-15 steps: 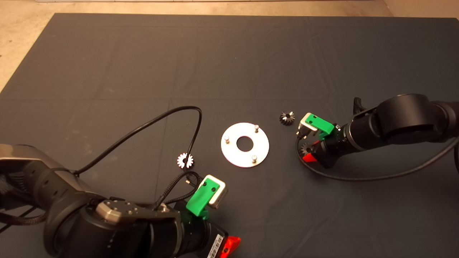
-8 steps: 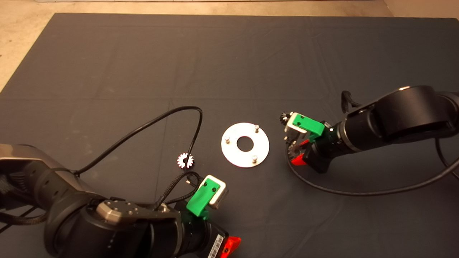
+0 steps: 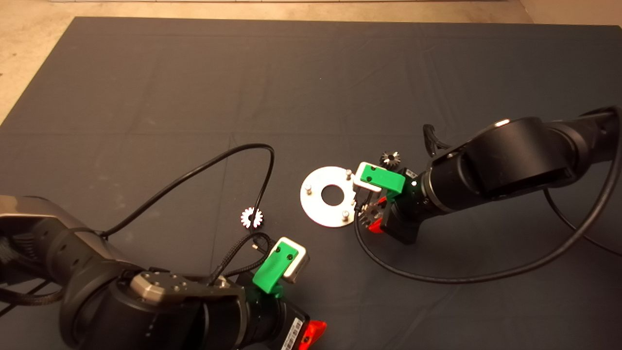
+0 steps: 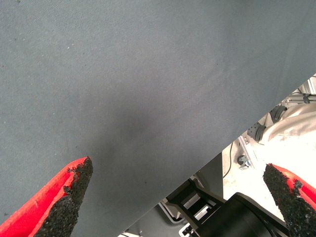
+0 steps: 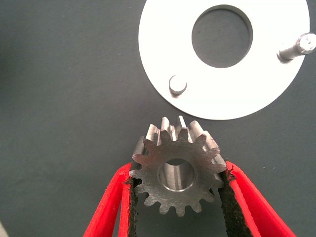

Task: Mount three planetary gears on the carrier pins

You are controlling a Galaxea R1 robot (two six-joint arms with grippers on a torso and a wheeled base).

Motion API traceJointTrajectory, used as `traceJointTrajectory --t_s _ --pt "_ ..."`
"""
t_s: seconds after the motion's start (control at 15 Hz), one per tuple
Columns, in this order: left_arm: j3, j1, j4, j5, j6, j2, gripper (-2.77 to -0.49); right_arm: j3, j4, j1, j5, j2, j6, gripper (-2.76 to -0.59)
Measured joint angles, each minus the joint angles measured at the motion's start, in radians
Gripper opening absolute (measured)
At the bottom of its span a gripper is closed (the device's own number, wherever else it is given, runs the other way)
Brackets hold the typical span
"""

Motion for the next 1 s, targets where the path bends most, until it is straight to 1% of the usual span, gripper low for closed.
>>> traceJointTrajectory --t_s 0.2,0.33,0.53,0.67,0.73,0.8,0.87,0.93,1.0 --pt "0.000 0.000 0.000 0.000 0.000 0.001 -0.77 -0.036 0.000 0.000 -0.022 0.036 -0.006 -2.44" --pt "0.000 0.000 0.001 0.000 0.000 0.000 -0.77 -0.060 0.000 0.000 -0.021 0.073 -0.021 -2.44" --pt "0.000 0.000 0.001 0.000 0.000 0.000 -0.77 -0.092 0.000 0.000 -0.020 0.110 -0.026 -2.44" --pt "0.000 0.000 0.001 0.000 0.000 0.000 -0.77 -0.102 0.000 0.000 -0.029 0.127 -0.038 -2.44" --pt "0.000 0.000 0.001 0.000 0.000 0.000 -0.77 -0.106 0.000 -0.001 -0.044 0.135 -0.048 -2.45" --pt "0.000 0.000 0.001 0.000 0.000 0.000 -0.77 -0.109 0.000 -0.001 -0.063 0.142 -0.058 -2.45" --pt "0.000 0.000 0.001 0.000 0.000 0.000 -0.77 -0.114 0.000 -0.001 -0.087 0.150 -0.082 -2.45" --pt "0.000 0.000 0.001 0.000 0.000 0.000 -0.77 -0.118 0.000 -0.001 -0.105 0.158 -0.091 -2.45" --pt "0.000 0.000 0.001 0.000 0.000 0.000 -0.77 -0.123 0.000 -0.003 -0.105 0.160 -0.096 -2.45"
